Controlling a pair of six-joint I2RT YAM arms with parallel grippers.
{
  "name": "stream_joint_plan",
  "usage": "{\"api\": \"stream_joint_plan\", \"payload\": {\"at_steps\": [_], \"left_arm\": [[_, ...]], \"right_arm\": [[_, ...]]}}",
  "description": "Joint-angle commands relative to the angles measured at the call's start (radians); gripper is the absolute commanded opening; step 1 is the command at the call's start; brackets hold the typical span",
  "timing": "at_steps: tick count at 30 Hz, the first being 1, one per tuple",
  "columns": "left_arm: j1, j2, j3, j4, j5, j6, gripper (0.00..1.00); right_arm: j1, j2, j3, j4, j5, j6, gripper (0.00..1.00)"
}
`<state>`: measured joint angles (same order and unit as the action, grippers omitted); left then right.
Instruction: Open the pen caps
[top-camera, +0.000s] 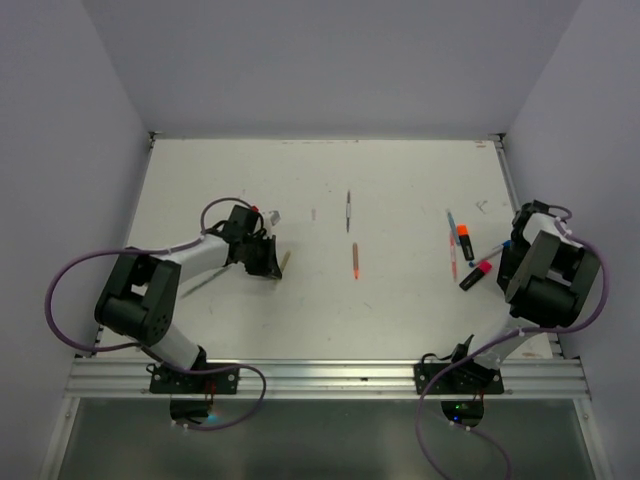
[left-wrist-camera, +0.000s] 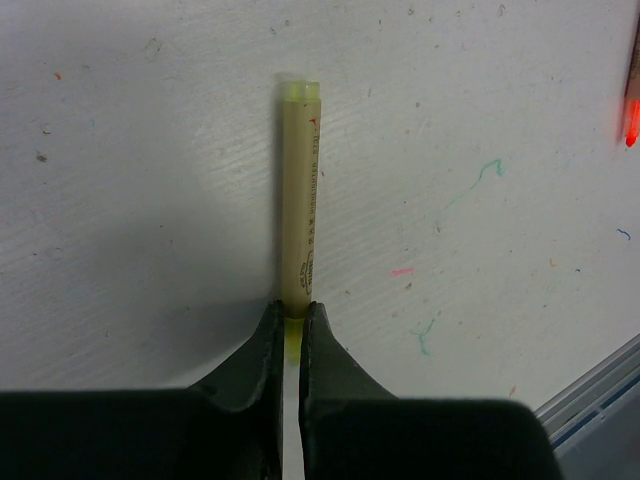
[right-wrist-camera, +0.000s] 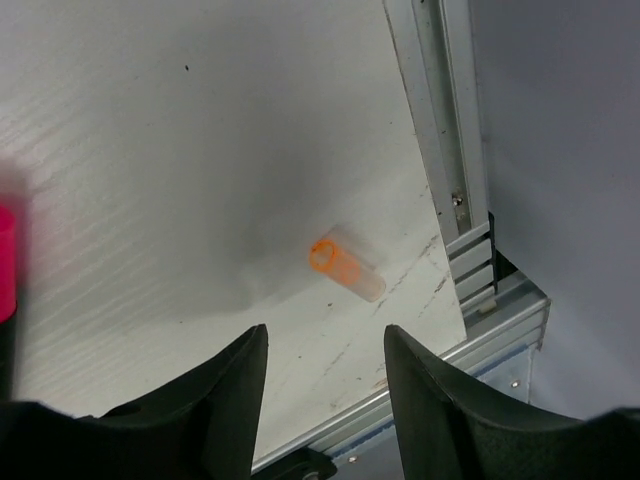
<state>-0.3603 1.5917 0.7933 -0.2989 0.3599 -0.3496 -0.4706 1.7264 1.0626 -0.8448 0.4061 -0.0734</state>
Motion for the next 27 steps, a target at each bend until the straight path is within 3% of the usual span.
{"api": "stream_joint_plan", "payload": {"at_steps": [1, 5, 15, 27], "left_arm": [[0.006, -0.038, -0.029, 0.049, 0.037, -0.014, 0.00], [0.006, -0.050, -0.049, 0.055, 0.040, -0.008, 0.00], [0.006, -0.049, -0.068, 0.058, 0.044, -0.003, 0.00], [0.017, -0.067, -0.066, 0.030, 0.025, 0.011, 0.00]], "right_arm": [[-0.017, -0.027, 0.002, 0.026, -0.154, -0.118, 0.54], [-0.023, 0.008, -0.001, 0.018, -0.194, -0.190, 0.54], [-0.074, 0.059, 0.088, 0.015, -0.107, -0.246, 0.54], [-0.149, 0.108, 0.073, 0.013, -0.222, -0.281, 0.50]]}}
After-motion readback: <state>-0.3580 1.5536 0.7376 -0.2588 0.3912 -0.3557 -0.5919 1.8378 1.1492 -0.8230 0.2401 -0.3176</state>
